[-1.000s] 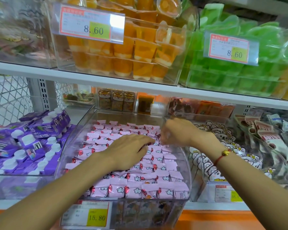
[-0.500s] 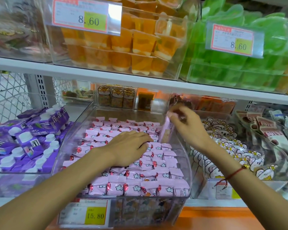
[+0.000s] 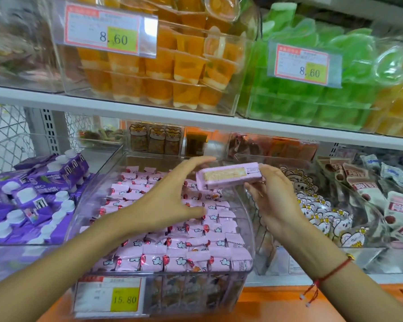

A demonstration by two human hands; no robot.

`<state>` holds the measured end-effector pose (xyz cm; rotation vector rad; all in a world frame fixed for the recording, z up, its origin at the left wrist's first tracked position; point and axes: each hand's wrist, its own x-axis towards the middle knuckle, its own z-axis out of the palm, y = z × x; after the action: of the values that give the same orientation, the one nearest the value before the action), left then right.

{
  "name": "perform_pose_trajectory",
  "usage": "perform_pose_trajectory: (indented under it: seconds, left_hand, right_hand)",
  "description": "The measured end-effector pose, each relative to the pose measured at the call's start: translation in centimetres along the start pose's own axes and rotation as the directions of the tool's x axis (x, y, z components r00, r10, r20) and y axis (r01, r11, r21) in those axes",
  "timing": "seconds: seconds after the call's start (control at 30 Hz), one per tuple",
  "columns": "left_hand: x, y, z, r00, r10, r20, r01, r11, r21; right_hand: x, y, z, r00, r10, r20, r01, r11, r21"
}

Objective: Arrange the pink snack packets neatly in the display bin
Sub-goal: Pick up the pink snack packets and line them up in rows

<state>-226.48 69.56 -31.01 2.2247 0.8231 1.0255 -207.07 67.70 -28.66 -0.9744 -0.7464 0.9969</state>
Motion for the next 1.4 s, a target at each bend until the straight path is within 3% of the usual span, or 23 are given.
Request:
perform_pose_trajectory:
  seconds: [0.1,0.2,0.27,0.33,0.43,0.53,0.57,0.63,0.7,0.77,0.87,0.93,1.0,1.1,1.23,1.4]
  left_hand:
    - [-0.1,0.7,-0.1,0.985,0.021,-0.174,-0.036,0.996,-0.084]
    - [0.1,1.2,-0.7,0.945,-0.159,-0.286,0.087,0.965,-0.248]
    - [0.3,1.5,-1.0,0.895,-0.331,-0.299,0.19,0.889,-0.417]
    - [0.3,1.9,-1.0,0.849,-0.451,-0.273,0.273,0.819,-0.505]
    - [0.6,2.1,-0.7,0.827,-0.495,-0.266,0.317,0.802,-0.507]
    - [0.8,2.2,-0.3,0.847,-0.432,-0.312,0.3,0.871,-0.39]
    - [0.8,2.2,-0.2,0.855,-0.414,-0.313,0.289,0.881,-0.375]
    - [0.8,2.2,0.0,0.878,-0.375,-0.298,0.247,0.888,-0.389]
    - [1.0,2.1,0.2,0.897,-0.327,-0.298,0.206,0.905,-0.371]
    - [1.2,1.5,0.6,0.907,-0.305,-0.291,0.22,0.931,-0.29]
    - [0.9,-0.3,1.1,0.936,-0.282,-0.211,0.297,0.954,0.044]
    - [0.6,-1.5,1.4,0.964,-0.252,-0.084,0.265,0.899,0.348]
    - [0.4,-2.3,1.5,0.97,-0.233,0.068,0.155,0.811,0.564]
    - [0.4,-2.8,1.4,0.95,-0.258,0.174,0.091,0.764,0.638]
    - [0.4,-3.0,1.4,0.956,-0.247,0.159,0.092,0.764,0.638]
    - [0.2,-3.1,1.6,0.958,-0.246,0.146,0.1,0.766,0.635]
  right_hand:
    - [-0.2,-0.2,0.2,0.994,0.07,0.084,-0.07,0.998,-0.008]
    - [-0.1,0.0,0.3,0.993,-0.044,0.107,0.074,0.953,-0.295]
    - [0.0,0.0,0.1,0.945,-0.279,0.172,0.327,0.784,-0.528]
    - [-0.3,0.0,0.1,0.839,-0.396,0.373,0.543,0.561,-0.626]
    - [-0.7,0.5,0.4,0.647,-0.401,0.649,0.753,0.206,-0.625]
    - [-1.0,1.1,0.8,0.523,-0.374,0.766,0.815,-0.045,-0.578]
    - [-0.9,1.2,0.9,0.502,-0.369,0.782,0.825,-0.067,-0.561]
    - [-0.6,1.1,0.8,0.501,-0.39,0.772,0.841,0.011,-0.54]
    - [-0.1,0.9,0.4,0.565,-0.433,0.702,0.821,0.216,-0.528]
    - [0.6,0.8,0.1,0.678,-0.453,0.578,0.734,0.451,-0.508]
    - [1.4,0.9,-0.3,0.821,-0.344,0.455,0.52,0.779,-0.351]
    - [1.8,1.1,-0.6,0.854,-0.269,0.444,0.431,0.846,-0.315]
    - [2.0,1.3,-0.6,0.847,-0.28,0.451,0.451,0.828,-0.334]
    - [2.4,1.3,-0.2,0.805,-0.396,0.442,0.577,0.698,-0.425]
    - [2.8,1.2,0.5,0.769,-0.458,0.445,0.624,0.39,-0.677]
    - [3.2,0.4,1.0,0.732,-0.265,0.628,0.656,0.026,-0.754]
